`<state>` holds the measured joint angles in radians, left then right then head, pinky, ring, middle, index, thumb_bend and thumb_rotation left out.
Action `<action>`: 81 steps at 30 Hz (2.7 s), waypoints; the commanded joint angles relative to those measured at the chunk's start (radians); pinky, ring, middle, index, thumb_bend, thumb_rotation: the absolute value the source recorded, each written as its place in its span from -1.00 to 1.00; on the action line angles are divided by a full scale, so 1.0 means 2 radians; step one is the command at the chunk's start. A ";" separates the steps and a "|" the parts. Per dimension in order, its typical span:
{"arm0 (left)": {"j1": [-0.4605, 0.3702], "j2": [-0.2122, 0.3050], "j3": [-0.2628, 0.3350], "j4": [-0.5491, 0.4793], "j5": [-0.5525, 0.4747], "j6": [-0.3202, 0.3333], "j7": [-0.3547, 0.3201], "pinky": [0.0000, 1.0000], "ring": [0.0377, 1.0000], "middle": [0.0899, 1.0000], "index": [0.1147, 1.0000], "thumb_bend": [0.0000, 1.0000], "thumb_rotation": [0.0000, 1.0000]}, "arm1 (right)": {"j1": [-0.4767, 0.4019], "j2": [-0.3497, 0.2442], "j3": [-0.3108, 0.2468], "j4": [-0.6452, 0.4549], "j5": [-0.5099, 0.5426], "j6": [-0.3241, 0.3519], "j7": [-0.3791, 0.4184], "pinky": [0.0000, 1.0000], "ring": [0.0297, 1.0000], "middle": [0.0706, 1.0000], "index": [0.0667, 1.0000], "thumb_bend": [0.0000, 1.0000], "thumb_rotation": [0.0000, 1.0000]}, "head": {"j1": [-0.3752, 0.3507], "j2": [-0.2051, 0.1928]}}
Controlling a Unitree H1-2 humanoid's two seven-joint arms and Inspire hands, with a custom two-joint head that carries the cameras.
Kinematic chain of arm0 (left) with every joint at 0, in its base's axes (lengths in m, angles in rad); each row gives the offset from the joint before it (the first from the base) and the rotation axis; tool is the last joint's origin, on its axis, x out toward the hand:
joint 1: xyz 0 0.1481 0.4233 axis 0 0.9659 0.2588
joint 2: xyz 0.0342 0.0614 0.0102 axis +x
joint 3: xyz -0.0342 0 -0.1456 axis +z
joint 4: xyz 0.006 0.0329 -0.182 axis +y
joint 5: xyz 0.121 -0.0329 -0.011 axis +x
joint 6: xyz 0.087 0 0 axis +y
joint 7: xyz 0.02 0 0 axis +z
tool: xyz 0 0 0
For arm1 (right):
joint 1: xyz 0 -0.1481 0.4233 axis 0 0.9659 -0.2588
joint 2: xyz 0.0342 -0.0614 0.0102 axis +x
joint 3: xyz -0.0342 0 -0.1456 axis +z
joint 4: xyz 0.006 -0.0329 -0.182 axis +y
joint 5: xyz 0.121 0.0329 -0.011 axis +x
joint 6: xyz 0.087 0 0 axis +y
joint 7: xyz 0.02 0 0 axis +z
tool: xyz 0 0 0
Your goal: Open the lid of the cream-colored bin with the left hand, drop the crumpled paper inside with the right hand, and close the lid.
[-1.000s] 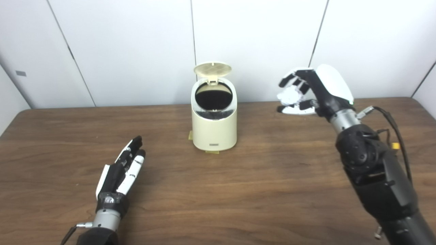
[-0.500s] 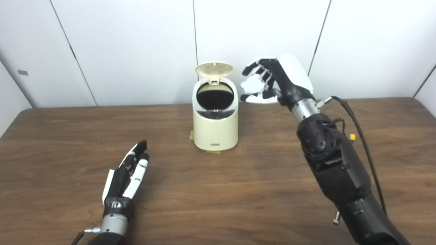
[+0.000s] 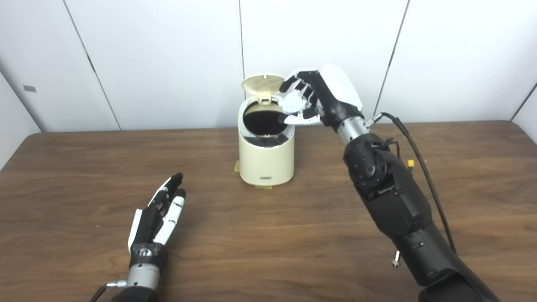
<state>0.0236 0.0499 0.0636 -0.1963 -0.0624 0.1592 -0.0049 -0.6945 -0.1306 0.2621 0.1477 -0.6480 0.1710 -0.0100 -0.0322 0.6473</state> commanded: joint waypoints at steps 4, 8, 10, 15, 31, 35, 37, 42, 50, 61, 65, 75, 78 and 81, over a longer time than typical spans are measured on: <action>-0.008 -0.005 -0.005 -0.013 0.005 -0.007 0.001 1.00 0.98 0.86 0.79 -0.14 0.08 | -0.033 0.004 0.004 -0.021 -0.010 -0.015 -0.009 -0.42 -0.27 -0.11 0.07 -0.03 -1.00 | 0.000 0.000; -0.009 -0.007 -0.007 -0.016 0.008 -0.004 0.004 1.00 0.96 0.86 0.79 -0.14 0.06 | -0.036 0.009 0.007 -0.016 -0.008 -0.012 -0.007 -0.41 -0.27 -0.11 0.07 -0.03 -1.00 | 0.002 0.000; -0.009 -0.007 -0.008 -0.017 0.011 -0.003 0.006 1.00 0.97 0.85 0.80 -0.14 0.08 | -0.036 0.013 0.008 -0.012 -0.007 -0.015 -0.008 -0.42 -0.27 -0.11 0.07 -0.03 -1.00 | 0.003 0.001; -0.008 -0.009 -0.008 -0.021 0.011 -0.001 0.007 1.00 0.99 0.86 0.81 -0.16 0.09 | -0.035 0.020 0.013 -0.006 -0.011 -0.022 -0.018 -0.40 -0.27 -0.11 0.06 -0.03 -1.00 | 0.005 0.002; -0.007 -0.016 -0.005 -0.043 -0.015 0.020 -0.004 1.00 1.00 0.92 0.70 -0.16 0.05 | -0.030 0.008 0.020 -0.011 -0.013 -0.002 0.028 0.31 0.39 0.35 -0.09 0.05 -0.71 | 0.008 0.004; -0.007 -0.013 -0.009 -0.056 -0.018 0.032 -0.010 1.00 1.00 0.90 0.60 -0.19 -0.06 | -0.029 0.008 0.023 -0.010 -0.014 -0.004 0.031 0.25 0.33 0.32 -0.09 0.05 -0.71 | 0.009 0.004; -0.006 -0.013 -0.011 -0.059 -0.020 0.034 -0.012 1.00 1.00 0.85 0.57 -0.18 -0.09 | -0.029 0.009 0.023 -0.012 -0.015 -0.001 0.033 0.21 0.30 0.30 -0.09 0.05 -0.70 | 0.009 0.004; -0.006 -0.012 -0.012 -0.063 -0.021 0.041 -0.012 1.00 1.00 0.80 0.53 -0.19 -0.16 | -0.029 0.007 0.024 -0.012 -0.015 -0.003 0.033 0.26 0.31 0.27 -0.09 0.05 -0.70 | 0.008 0.004; -0.005 -0.004 -0.017 -0.060 -0.017 0.038 -0.013 1.00 1.00 0.79 0.53 -0.23 -0.21 | -0.023 0.016 0.011 -0.019 -0.001 -0.017 0.013 0.03 0.11 0.15 -0.09 0.04 -0.74 | 0.005 0.005; -0.009 0.000 -0.016 -0.047 -0.020 0.033 -0.015 1.00 1.00 0.82 0.55 -0.28 -0.30 | 0.004 0.025 -0.043 -0.076 0.040 -0.017 -0.022 -0.37 -0.23 -0.07 -0.02 -0.01 -1.00 | 0.000 0.001; -0.016 0.001 -0.009 -0.045 -0.024 0.036 -0.013 1.00 1.00 0.87 0.61 -0.28 -0.33 | 0.021 0.009 -0.061 -0.108 0.044 -0.004 -0.015 -0.38 -0.22 -0.06 -0.03 -0.01 -1.00 | -0.001 -0.001; -0.105 0.030 0.001 0.003 0.000 0.055 -0.008 1.00 0.90 0.78 0.74 -0.23 -0.24 | 0.116 -0.014 -0.115 -0.184 0.086 0.046 0.005 -0.30 -0.19 -0.08 -0.01 0.00 -1.00 | 0.003 -0.006; -0.141 0.042 0.004 0.018 -0.003 0.076 -0.012 0.94 0.86 0.81 0.78 -0.23 -0.18 | 0.149 -0.002 -0.127 -0.201 0.096 0.080 0.005 -0.20 -0.21 -0.10 0.01 0.03 -1.00 | 0.003 -0.007; -0.179 0.049 0.004 0.027 -0.007 0.107 -0.013 0.99 0.93 0.89 0.90 -0.24 0.00 | 0.184 0.021 -0.148 -0.212 0.153 0.107 0.015 -0.05 0.08 0.08 -0.05 0.02 -0.84 | 0.004 -0.007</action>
<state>-0.2746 0.1423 0.0726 -0.1407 -0.0710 0.3659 -0.0219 -0.3072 -0.1083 -0.0215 -0.2381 -0.3986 0.3736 0.0096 -0.0230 0.6320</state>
